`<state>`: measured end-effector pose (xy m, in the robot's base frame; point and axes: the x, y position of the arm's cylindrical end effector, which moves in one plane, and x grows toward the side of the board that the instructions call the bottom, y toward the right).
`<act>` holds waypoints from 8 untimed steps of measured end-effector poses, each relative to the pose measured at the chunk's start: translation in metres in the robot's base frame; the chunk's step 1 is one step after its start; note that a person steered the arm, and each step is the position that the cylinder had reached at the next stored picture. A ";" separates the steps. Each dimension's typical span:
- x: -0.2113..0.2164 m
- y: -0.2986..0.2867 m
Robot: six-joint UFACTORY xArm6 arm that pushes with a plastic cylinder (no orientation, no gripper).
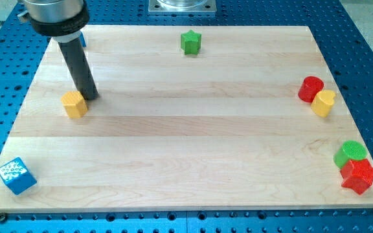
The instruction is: Move the hexagon diagonally to the red circle
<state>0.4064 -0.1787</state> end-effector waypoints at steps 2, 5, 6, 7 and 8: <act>-0.011 -0.043; 0.030 -0.030; 0.015 0.019; 0.016 0.046; 0.027 0.046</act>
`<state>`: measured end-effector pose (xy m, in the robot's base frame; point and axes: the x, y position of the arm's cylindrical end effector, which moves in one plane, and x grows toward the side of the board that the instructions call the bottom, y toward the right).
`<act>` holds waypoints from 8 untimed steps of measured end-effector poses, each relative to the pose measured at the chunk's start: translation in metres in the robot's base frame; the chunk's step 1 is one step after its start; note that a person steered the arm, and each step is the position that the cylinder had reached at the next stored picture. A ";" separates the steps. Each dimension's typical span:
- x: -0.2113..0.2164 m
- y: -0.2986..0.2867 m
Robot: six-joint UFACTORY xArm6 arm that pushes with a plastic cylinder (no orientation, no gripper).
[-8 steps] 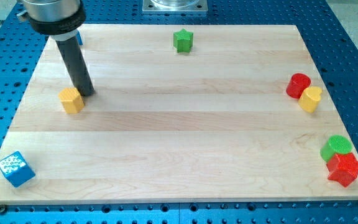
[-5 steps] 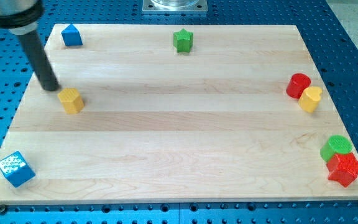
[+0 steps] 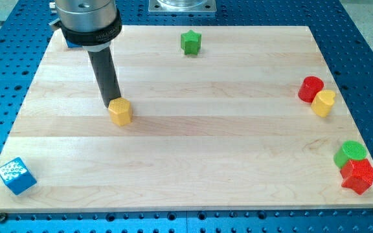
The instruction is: Move the hexagon diagonally to the red circle
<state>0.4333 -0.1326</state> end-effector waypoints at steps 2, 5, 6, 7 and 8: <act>0.051 0.037; 0.103 0.035; 0.116 -0.013; 0.140 -0.018; 0.148 0.037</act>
